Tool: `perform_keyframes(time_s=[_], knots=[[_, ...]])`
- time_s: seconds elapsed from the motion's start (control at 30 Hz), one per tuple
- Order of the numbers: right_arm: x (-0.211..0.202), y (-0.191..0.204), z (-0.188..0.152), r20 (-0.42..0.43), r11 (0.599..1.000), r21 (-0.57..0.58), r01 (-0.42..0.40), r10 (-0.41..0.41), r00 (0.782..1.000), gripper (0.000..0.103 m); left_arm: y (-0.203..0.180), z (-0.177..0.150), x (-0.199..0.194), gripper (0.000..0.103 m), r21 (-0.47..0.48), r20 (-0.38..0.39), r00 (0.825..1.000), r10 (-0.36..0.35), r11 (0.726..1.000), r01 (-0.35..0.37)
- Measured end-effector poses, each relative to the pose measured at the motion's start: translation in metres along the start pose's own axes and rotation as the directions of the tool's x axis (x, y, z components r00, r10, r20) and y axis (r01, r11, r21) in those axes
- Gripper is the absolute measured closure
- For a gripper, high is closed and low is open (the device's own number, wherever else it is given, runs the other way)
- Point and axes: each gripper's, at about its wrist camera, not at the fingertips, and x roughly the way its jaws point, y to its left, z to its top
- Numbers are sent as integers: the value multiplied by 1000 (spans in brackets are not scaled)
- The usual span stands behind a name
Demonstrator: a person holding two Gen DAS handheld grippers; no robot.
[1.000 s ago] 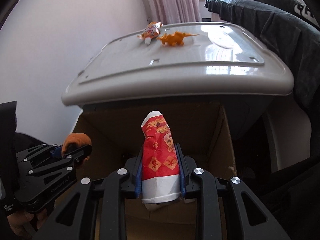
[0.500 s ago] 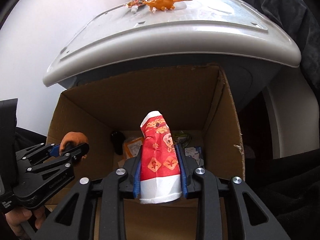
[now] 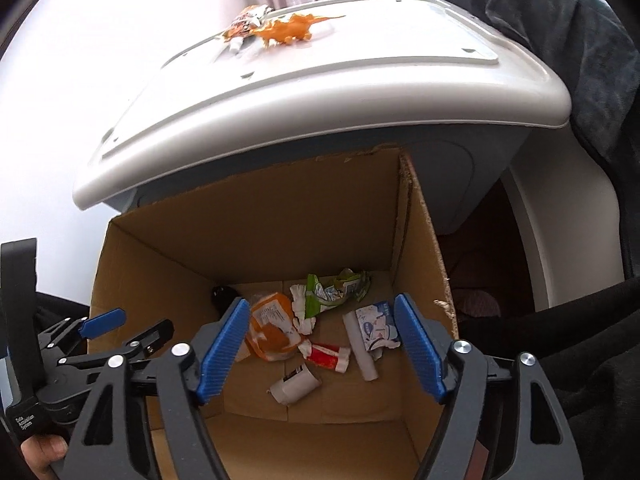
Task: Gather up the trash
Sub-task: 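Carry the orange sock and red tube over the box and open both tools, then reach the right tool to the orange dinosaur toy and grasp it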
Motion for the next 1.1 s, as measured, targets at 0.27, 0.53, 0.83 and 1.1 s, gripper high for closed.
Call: perform_keyframes(time_s=[0.27, 0.53, 0.83, 1.1], knots=[[-18, -1, 26, 38, 1000, 2, -24, 24, 999, 24, -5, 14, -42, 26, 52, 169, 985, -30, 998, 21], [-36, 9, 123, 158, 999, -36, -10, 15, 987, 19, 2, 81, -103, 13, 69, 383, 922, -57, 997, 33], [22, 36, 221, 163, 997, 79, -21, 7, 987, 17, 29, 154, -100, 11, -30, 460, 888, 15, 1000, -2], [84, 65, 274, 168, 982, 173, 80, -109, 980, 17, 60, 155, -82, 11, -166, 414, 901, 132, 984, -68]])
